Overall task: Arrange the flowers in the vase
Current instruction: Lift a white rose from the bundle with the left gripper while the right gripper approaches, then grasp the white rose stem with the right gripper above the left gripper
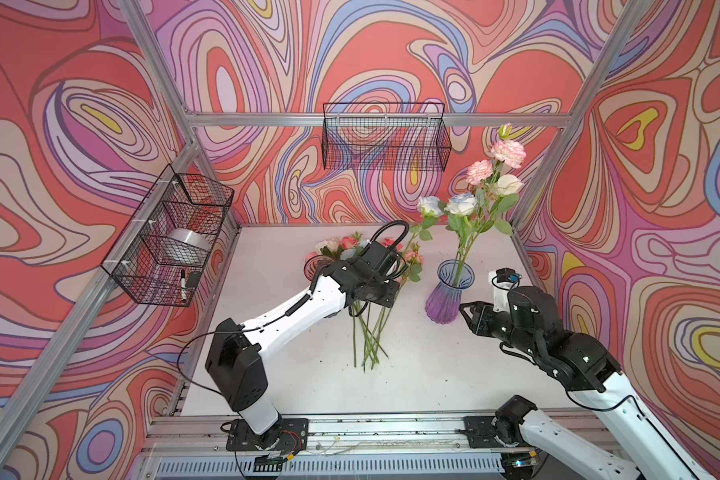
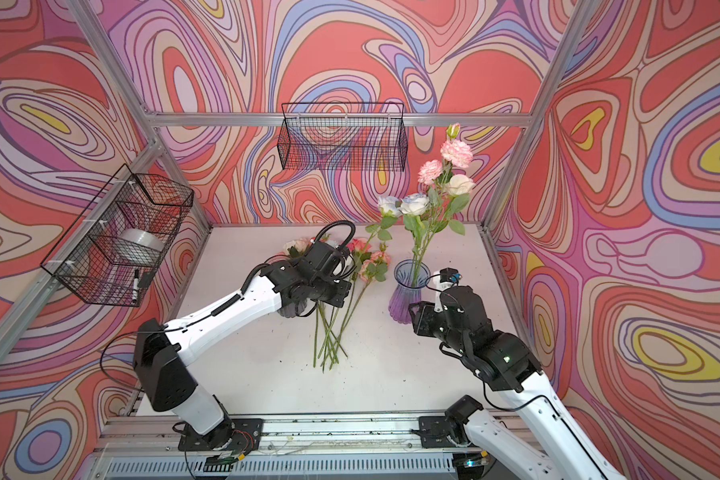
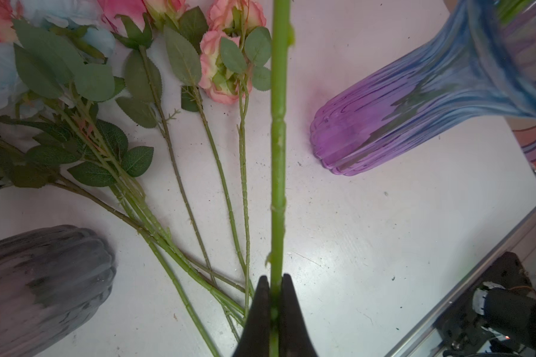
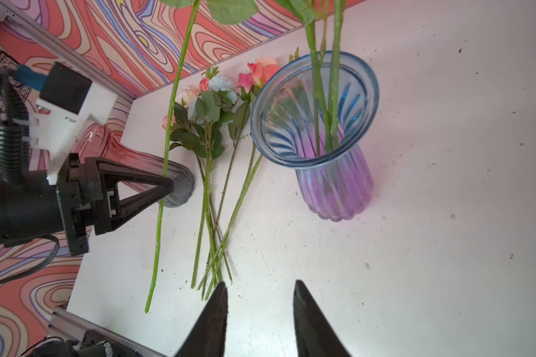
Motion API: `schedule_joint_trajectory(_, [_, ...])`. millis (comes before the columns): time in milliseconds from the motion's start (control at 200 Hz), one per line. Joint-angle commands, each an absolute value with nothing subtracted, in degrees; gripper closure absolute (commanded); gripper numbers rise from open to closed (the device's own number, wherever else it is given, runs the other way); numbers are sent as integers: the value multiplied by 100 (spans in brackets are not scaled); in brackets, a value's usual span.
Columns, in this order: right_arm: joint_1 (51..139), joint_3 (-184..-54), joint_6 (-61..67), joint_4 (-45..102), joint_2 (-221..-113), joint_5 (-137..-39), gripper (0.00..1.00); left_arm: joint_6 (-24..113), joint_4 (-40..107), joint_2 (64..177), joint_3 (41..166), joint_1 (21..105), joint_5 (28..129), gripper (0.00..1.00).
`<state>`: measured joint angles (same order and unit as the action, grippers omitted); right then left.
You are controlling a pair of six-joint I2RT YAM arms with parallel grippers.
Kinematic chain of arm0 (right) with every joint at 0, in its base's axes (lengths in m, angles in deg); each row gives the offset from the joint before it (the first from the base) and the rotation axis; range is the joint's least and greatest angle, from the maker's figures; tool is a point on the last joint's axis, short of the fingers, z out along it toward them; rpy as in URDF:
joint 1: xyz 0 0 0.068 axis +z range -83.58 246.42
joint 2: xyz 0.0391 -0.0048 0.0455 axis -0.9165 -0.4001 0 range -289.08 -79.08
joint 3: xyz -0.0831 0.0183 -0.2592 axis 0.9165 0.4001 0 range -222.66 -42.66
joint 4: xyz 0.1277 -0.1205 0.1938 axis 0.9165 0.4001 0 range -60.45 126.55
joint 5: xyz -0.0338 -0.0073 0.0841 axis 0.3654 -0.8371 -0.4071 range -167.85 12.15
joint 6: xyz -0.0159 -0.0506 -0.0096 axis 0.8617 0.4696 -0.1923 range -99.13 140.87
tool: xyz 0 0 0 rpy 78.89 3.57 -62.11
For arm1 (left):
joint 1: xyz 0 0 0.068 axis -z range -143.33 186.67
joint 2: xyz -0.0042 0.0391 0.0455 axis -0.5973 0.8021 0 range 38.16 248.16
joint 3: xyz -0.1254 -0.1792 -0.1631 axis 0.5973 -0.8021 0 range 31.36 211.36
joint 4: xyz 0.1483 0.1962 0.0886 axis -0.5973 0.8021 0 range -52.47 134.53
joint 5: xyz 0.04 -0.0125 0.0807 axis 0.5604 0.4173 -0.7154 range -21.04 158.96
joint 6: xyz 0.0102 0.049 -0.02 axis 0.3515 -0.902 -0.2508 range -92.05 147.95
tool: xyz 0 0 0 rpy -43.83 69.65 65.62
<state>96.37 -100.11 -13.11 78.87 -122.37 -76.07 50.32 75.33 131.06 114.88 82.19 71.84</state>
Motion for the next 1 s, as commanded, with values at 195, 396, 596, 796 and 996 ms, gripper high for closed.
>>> schedule_joint_trajectory(195, [9604,-10747,-901,7589,-12481,-8564,59,5880,4167,11025,8898,8833,6532,100])
schedule_joint_trajectory(396, [9604,-11087,-616,7507,-12575,-8454,56,5258,3121,10484,8605,9207,5959,100])
schedule_joint_trajectory(596, [9604,-11286,-439,6710,-12809,-9088,53,4706,3157,10601,9089,9249,6140,100])
schedule_joint_trajectory(796, [9611,-11817,-383,6242,-13554,-9662,51,4749,3130,10968,9369,9249,6693,100])
schedule_joint_trajectory(996, [9605,-12027,-652,5819,-14113,-10024,53,4809,3128,10911,9326,9248,6882,100])
